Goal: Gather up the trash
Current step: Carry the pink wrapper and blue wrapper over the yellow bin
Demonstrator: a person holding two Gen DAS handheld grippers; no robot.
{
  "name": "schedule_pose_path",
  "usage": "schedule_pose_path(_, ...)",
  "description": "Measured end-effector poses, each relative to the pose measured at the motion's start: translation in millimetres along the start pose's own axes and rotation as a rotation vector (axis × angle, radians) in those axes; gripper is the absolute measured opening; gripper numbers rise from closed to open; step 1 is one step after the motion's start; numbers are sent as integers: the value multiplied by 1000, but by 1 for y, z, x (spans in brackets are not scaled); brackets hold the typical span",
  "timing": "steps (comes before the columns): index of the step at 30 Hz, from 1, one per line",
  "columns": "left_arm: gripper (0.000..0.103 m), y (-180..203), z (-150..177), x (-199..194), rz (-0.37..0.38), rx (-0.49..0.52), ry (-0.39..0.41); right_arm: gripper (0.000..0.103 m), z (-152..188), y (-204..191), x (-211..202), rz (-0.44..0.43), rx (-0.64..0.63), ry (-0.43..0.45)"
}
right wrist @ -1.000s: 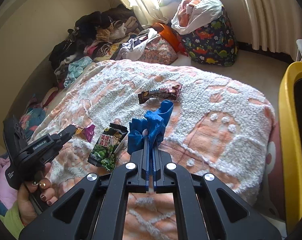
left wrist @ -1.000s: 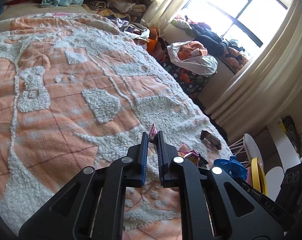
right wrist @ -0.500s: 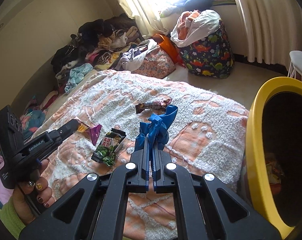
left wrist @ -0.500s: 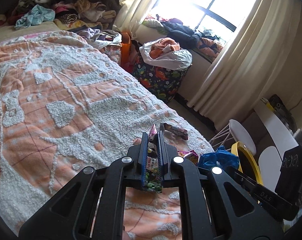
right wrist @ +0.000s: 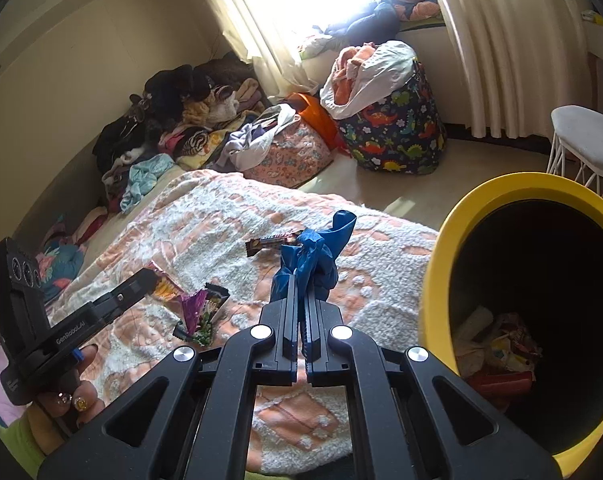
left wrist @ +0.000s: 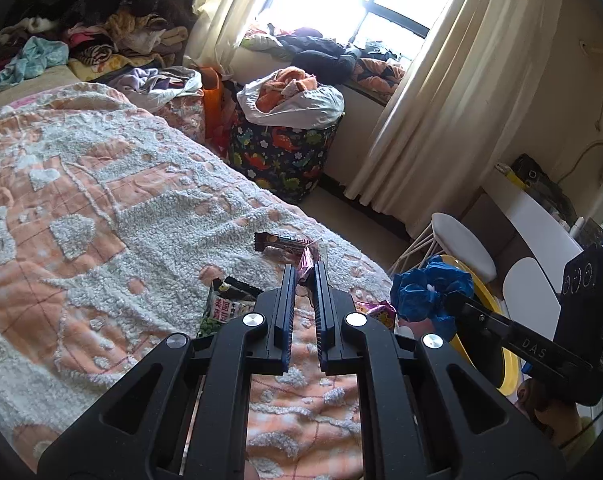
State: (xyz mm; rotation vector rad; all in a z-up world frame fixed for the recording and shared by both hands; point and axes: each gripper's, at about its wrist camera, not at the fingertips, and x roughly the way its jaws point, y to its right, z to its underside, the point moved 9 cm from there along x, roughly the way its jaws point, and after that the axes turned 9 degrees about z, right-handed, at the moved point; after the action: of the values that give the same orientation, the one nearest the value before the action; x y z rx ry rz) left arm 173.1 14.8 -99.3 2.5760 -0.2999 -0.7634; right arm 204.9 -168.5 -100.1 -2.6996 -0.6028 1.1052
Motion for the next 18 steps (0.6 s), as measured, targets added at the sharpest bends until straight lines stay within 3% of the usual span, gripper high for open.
schedule_pose_path(18, 5, 47, 6, 13, 49, 92, -30, 2, -15, 58, -32, 68, 80, 76)
